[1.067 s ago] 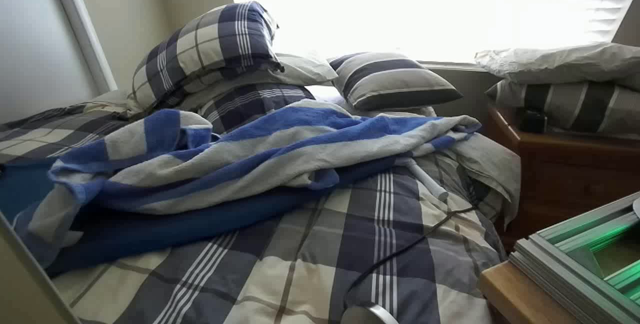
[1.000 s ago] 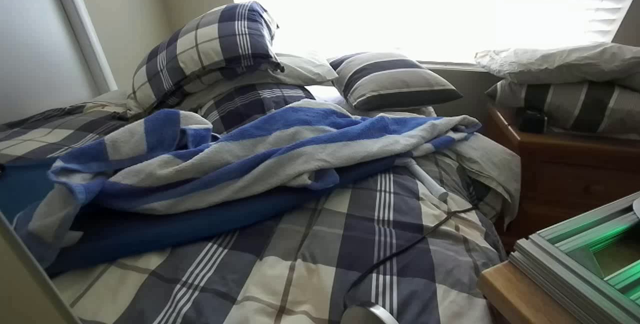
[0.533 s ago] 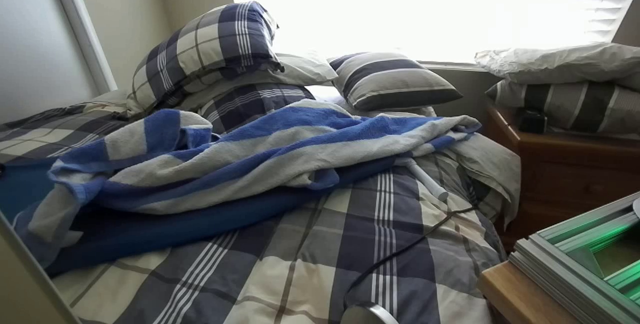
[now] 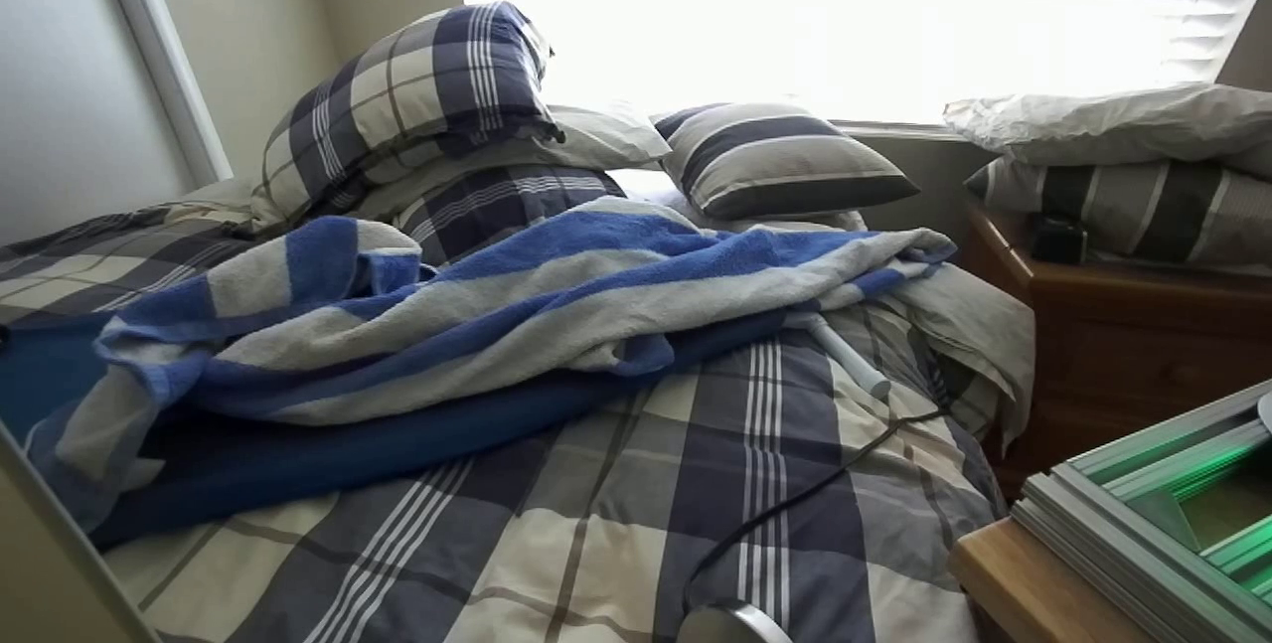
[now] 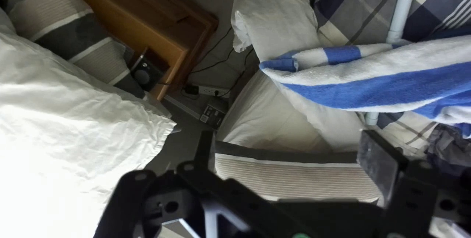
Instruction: Fold the towel in half
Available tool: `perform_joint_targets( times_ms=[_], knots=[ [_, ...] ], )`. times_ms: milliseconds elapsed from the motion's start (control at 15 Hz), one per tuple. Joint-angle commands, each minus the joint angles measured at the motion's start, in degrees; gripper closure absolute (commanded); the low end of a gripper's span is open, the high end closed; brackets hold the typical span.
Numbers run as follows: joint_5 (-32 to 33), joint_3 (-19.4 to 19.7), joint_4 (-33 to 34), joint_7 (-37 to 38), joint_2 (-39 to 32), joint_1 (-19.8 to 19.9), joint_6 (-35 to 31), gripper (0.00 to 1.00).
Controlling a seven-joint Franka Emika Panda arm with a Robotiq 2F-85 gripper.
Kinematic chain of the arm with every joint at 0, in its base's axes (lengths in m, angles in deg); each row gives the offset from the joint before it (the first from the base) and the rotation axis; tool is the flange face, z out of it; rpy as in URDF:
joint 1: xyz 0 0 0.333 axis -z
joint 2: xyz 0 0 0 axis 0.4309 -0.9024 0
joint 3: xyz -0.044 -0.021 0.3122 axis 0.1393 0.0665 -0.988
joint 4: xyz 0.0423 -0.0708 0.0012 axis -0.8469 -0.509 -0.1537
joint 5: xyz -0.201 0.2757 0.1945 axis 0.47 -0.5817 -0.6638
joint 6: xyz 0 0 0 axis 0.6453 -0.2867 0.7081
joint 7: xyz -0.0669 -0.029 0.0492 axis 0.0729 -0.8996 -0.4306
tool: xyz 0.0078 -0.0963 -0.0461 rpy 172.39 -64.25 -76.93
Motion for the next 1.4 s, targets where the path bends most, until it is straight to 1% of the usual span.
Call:
perform_joint_targets(
  times_ms=[0,133,200,333,600,667,733,867,1333],
  knots=[
    [-2.12,-1.07,-3.03,-1.57,-1.81,-2.89,-4.50,0.00],
    [-4.30,-0.04,-5.48,-2.91,-3.26,-4.15,-8.96,0.00],
    [-5.36,0.51,-6.87,-2.42,-4.22,-4.01,-12.44,0.00],
    [-7.66,2.04,-9.94,-4.09,-6.56,-3.98,-19.39,0.00],
    [-15.53,6.30,-14.92,-12.23,-11.95,-5.30,-32.70,0.00],
    [-17.16,7.11,-15.41,-14.57,-13.12,-5.55,-34.01,0.00],
    [-13.74,4.27,-14.34,-10.32,-11.27,-3.50,-30.27,0.00],
    [-15.48,5.39,-15.32,-12.82,-13.13,-3.75,-32.79,0.00],
    [-15.71,5.47,-15.26,-13.10,-13.50,-3.98,-33.11,0.00]
  ],
)
